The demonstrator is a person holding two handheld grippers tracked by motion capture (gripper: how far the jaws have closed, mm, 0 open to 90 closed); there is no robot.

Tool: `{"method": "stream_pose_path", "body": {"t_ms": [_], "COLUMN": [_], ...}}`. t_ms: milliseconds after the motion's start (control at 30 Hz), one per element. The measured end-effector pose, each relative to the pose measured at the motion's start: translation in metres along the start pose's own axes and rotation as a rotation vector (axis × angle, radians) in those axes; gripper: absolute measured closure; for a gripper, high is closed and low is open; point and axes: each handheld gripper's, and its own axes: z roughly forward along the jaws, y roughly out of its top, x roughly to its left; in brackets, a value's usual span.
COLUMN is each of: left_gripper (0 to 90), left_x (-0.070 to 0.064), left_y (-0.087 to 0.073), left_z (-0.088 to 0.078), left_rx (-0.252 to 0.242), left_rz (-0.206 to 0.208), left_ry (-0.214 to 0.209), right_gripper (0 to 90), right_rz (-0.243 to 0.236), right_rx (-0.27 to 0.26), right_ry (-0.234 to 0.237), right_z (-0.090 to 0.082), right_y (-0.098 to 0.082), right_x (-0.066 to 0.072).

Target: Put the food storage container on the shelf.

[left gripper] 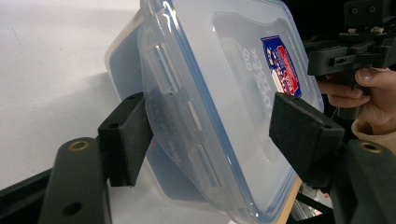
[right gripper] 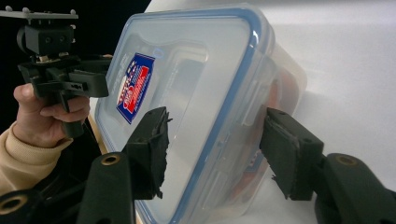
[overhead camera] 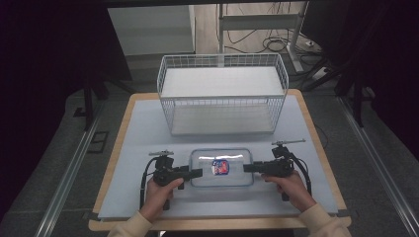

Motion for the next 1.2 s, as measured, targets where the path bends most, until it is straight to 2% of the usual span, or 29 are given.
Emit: {"method": "stream_pose_path", "body": {"t_ms": [433, 467, 567, 800, 1200], "left_gripper": [36.3, 36.6, 37.4, 39.0, 41.3], "left_x": [-0.011, -0.013, -0.015, -0.018, -0.024], "left_y": [-0.008, -0.010, -0.011, -0.011, -0.010], "left_z": [-0.006, -0.008, -0.009, -0.011, -0.013], "left_rx": [-0.044, -0.047, -0.052, -0.068, -0.099], "left_rz": [0.031, 0.039, 0.047, 0.049, 0.090], "left_ry": [0.030, 0.037, 0.044, 0.053, 0.073], "right_gripper": [47.5, 47.7, 49.2, 51.1, 52.4], "right_rz": [-0.046, -0.071, -0.090, -0.086, -0.104], "right_rx": [-0.023, -0.025, -0.032, -0.048, -0.082], "right_ry": [-0.026, -0.032, -0.035, -0.035, -0.054], "right_z": [-0.007, -0.008, -0.010, -0.012, -0.015], "right_y": [-0.007, -0.008, -0.011, -0.012, -0.014], "right_x": [0.012, 0.014, 0.016, 0.018, 0.023]}}
